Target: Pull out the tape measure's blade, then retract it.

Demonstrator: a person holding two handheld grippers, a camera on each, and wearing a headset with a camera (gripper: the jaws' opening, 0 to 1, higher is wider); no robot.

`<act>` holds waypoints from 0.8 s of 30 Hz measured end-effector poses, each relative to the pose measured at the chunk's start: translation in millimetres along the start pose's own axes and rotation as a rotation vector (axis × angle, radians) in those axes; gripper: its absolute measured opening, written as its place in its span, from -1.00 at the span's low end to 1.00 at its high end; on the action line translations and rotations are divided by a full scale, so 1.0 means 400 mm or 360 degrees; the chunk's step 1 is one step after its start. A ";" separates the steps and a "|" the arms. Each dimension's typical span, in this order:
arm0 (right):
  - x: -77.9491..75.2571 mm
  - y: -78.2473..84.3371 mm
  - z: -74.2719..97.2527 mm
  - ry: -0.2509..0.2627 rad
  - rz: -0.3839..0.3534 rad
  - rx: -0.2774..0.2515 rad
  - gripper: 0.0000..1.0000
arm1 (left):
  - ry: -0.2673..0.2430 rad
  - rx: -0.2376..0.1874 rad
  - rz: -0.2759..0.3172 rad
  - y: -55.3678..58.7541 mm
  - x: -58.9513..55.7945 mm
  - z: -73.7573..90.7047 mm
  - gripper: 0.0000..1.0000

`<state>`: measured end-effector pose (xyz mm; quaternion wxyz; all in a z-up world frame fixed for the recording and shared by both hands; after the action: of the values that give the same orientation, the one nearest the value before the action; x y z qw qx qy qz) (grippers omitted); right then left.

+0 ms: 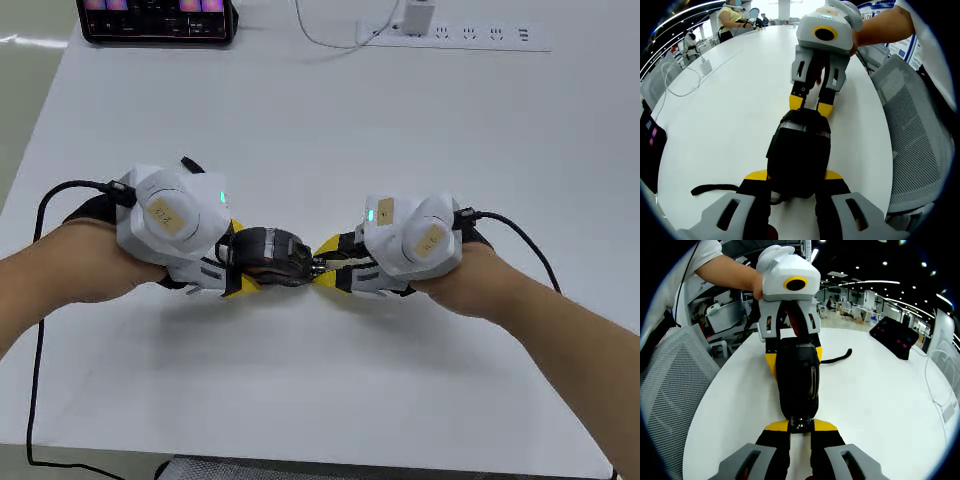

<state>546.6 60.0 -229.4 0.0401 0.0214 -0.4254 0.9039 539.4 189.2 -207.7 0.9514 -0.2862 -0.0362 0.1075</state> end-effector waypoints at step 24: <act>0.006 0.000 0.001 0.0028 0.0007 0.0003 -0.82 | 0.0003 0.0014 -0.0049 0.005 0.004 0.000 -0.43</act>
<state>544.2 59.7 -229.1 0.0418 0.0124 -0.4241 0.9046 540.7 191.1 -208.8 0.9543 -0.2814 -0.0393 0.0927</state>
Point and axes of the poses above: the centre of the closed fingertips' face, and the gripper's own axes: z roughly backward along the fingers, x roughly to its left, y roughly out of its underside, the point moved 6 cm from there along z, roughly backward along the fingers, and after that the axes turned 4 degrees about -z, right-handed, at the moved point
